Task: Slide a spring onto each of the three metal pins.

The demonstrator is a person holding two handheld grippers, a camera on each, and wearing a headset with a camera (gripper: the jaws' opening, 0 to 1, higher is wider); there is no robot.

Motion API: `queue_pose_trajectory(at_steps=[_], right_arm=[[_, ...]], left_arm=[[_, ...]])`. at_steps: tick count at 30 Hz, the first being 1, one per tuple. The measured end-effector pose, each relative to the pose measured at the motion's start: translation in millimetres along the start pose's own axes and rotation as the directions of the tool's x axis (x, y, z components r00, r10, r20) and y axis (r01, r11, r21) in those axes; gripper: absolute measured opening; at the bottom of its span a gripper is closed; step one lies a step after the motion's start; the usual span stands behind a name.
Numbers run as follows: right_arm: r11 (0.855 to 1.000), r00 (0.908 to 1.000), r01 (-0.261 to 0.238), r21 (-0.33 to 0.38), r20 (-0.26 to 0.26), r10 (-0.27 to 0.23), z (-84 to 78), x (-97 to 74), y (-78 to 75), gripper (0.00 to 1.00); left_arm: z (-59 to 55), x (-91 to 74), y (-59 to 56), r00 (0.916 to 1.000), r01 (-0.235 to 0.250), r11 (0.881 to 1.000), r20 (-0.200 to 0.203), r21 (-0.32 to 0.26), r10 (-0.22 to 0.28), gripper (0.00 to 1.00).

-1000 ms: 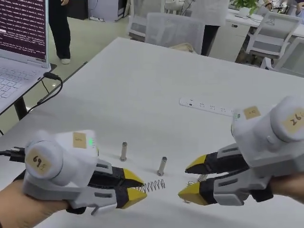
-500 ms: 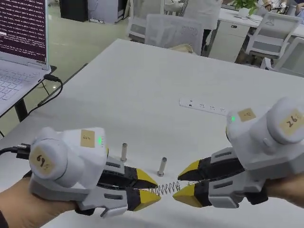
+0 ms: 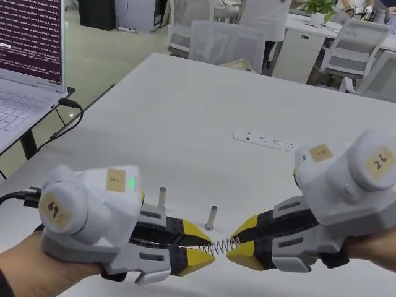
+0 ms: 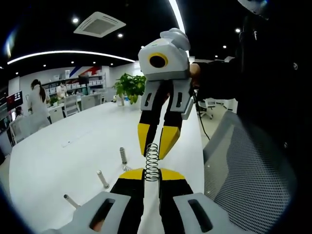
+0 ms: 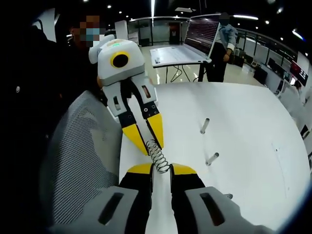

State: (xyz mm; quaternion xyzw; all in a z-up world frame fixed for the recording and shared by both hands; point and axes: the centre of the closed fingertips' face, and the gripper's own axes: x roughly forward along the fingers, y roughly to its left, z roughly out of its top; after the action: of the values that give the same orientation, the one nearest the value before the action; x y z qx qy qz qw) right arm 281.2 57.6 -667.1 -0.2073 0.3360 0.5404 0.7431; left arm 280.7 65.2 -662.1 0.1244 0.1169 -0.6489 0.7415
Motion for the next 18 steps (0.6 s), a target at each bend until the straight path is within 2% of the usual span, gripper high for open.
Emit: queue_pose_trajectory(at_steps=[7,18], right_arm=[[1.0,0.9998,0.004,-0.017,-0.02,-0.004,1.3,-2.0,0.2,0.09],[0.997,0.9987,0.009,-0.076,-0.05,-0.013,14.7,-6.9,6.7,0.09]], left_arm=[[1.1,0.8,0.0,1.0,-0.002,1.0,0.006,0.006,0.002,0.03],[0.6,2.6,-0.3,1.0,-0.007,1.0,0.005,0.013,0.007,0.02]])
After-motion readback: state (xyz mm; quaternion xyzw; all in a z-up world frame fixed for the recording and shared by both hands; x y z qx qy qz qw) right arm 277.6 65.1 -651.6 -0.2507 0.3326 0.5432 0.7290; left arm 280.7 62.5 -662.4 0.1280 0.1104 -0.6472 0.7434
